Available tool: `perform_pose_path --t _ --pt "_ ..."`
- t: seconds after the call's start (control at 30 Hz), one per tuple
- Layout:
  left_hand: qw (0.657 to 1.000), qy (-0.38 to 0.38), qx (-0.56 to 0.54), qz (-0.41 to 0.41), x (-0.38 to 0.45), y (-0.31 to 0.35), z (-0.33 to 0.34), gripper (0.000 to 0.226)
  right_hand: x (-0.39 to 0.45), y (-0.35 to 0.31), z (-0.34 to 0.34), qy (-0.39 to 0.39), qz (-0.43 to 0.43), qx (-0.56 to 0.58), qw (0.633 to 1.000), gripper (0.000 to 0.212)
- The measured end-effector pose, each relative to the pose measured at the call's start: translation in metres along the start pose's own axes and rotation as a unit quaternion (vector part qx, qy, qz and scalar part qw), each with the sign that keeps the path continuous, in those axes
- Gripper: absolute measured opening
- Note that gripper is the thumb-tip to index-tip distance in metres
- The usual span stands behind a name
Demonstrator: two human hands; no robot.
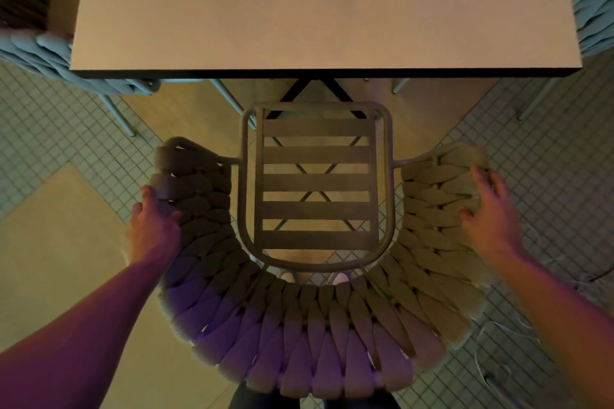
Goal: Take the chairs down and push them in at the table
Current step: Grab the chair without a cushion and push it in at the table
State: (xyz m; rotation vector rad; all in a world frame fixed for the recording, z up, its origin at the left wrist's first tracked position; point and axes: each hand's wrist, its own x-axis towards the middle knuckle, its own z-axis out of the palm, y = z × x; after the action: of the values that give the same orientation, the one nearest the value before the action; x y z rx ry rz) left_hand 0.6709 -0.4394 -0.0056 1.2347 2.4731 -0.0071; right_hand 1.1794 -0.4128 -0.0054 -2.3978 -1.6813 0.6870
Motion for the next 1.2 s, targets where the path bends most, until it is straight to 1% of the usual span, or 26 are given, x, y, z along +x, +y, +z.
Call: perform_pose_path --t 0.17,0.43,0.67,0.77,0.8,0.83,0.9,0.97,1.03,1.13,1.2 --pt "1.000 -0.001 -0.009 -0.006 -0.001 -0.005 -0.001 0.061 -0.003 -0.004 -0.001 -0.003 -0.012 -0.008 1.000 0.082" --pt "1.000 0.001 -0.013 -0.014 0.000 -0.017 -0.004 0.063 -0.011 -0.016 0.002 -0.010 -0.009 -0.028 1.000 0.082" --pt "1.000 -0.003 -0.016 -0.021 -0.001 -0.015 -0.003 0.062 -0.011 -0.017 0.002 -0.024 -0.003 -0.031 0.999 0.085" --pt "0.999 -0.019 -0.019 -0.039 -0.002 -0.009 -0.008 0.063 -0.013 -0.025 0.004 -0.026 0.025 -0.040 0.999 0.083" --pt "0.999 -0.011 -0.012 -0.038 -0.005 -0.006 -0.008 0.065 -0.016 -0.031 0.006 -0.021 0.040 -0.046 0.998 0.081" --pt "1.000 0.008 0.002 -0.021 -0.009 -0.003 -0.009 0.067 -0.020 -0.036 0.008 -0.013 0.055 -0.053 0.997 0.079" --pt "0.997 0.048 0.038 0.056 -0.019 0.005 -0.006 0.070 -0.032 -0.048 0.015 0.004 0.080 -0.065 0.995 0.076" --pt "0.989 0.047 0.050 0.131 -0.032 0.020 -0.002 0.070 -0.048 -0.057 0.023 0.014 0.080 -0.074 0.994 0.075" --pt "0.985 0.020 0.032 0.170 -0.046 0.037 0.004 0.066 -0.069 -0.063 0.032 0.012 0.064 -0.078 0.995 0.073" --pt "0.982 -0.056 -0.018 0.182 -0.065 0.059 0.009 0.059 -0.098 -0.065 0.039 0.006 0.053 -0.040 0.998 0.070" --pt "0.971 -0.097 -0.040 0.214 -0.077 0.069 0.014 0.056 -0.115 -0.060 0.039 0.001 0.056 -0.026 0.998 0.070"
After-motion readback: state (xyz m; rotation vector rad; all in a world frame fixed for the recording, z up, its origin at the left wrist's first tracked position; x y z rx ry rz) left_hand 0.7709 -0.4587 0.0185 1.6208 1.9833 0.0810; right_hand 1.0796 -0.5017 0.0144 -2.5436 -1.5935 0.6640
